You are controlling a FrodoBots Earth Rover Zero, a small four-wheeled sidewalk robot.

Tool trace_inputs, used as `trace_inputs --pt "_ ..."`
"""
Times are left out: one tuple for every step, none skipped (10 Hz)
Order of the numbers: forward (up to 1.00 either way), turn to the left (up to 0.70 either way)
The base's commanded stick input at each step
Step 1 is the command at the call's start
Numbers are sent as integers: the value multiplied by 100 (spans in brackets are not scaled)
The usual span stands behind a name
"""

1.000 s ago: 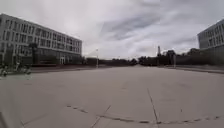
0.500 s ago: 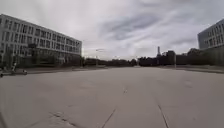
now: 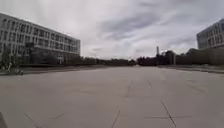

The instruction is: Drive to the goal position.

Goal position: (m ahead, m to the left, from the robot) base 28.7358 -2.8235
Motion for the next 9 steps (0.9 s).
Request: trace_inputs --pt "70 -2" --pt "70 0" --pt "70 0" --pt "70 0" --pt "70 0" --pt "70 0" --pt "70 0" --pt "70 0" --pt "70 0"
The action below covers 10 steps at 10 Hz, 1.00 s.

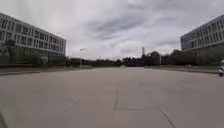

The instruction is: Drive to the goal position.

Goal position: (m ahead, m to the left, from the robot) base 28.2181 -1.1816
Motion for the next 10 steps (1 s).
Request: trace_inputs --pt "70 0" --pt "70 0" --pt "70 0" --pt "70 0" --pt "70 0" --pt "70 0" --pt "70 0" --pt "70 0" --pt "70 0" --pt "70 0"
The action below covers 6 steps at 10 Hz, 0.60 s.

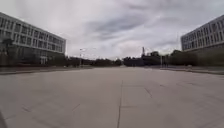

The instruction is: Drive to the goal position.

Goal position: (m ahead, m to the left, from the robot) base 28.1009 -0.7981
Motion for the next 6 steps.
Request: trace_inputs --pt "70 0" --pt "70 0" --pt "70 0" --pt "70 0" --pt "70 0" --pt "70 0"
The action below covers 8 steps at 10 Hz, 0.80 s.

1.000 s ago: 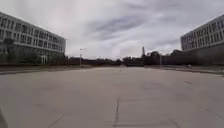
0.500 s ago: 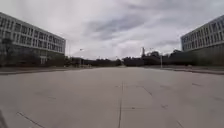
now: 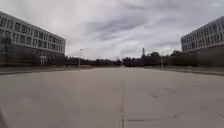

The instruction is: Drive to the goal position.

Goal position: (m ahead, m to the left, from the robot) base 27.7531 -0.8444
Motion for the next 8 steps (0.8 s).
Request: trace_inputs --pt "70 0" --pt "70 0" --pt "70 0" --pt "70 0" --pt "70 0" --pt "70 0" --pt "70 0" --pt "70 0"
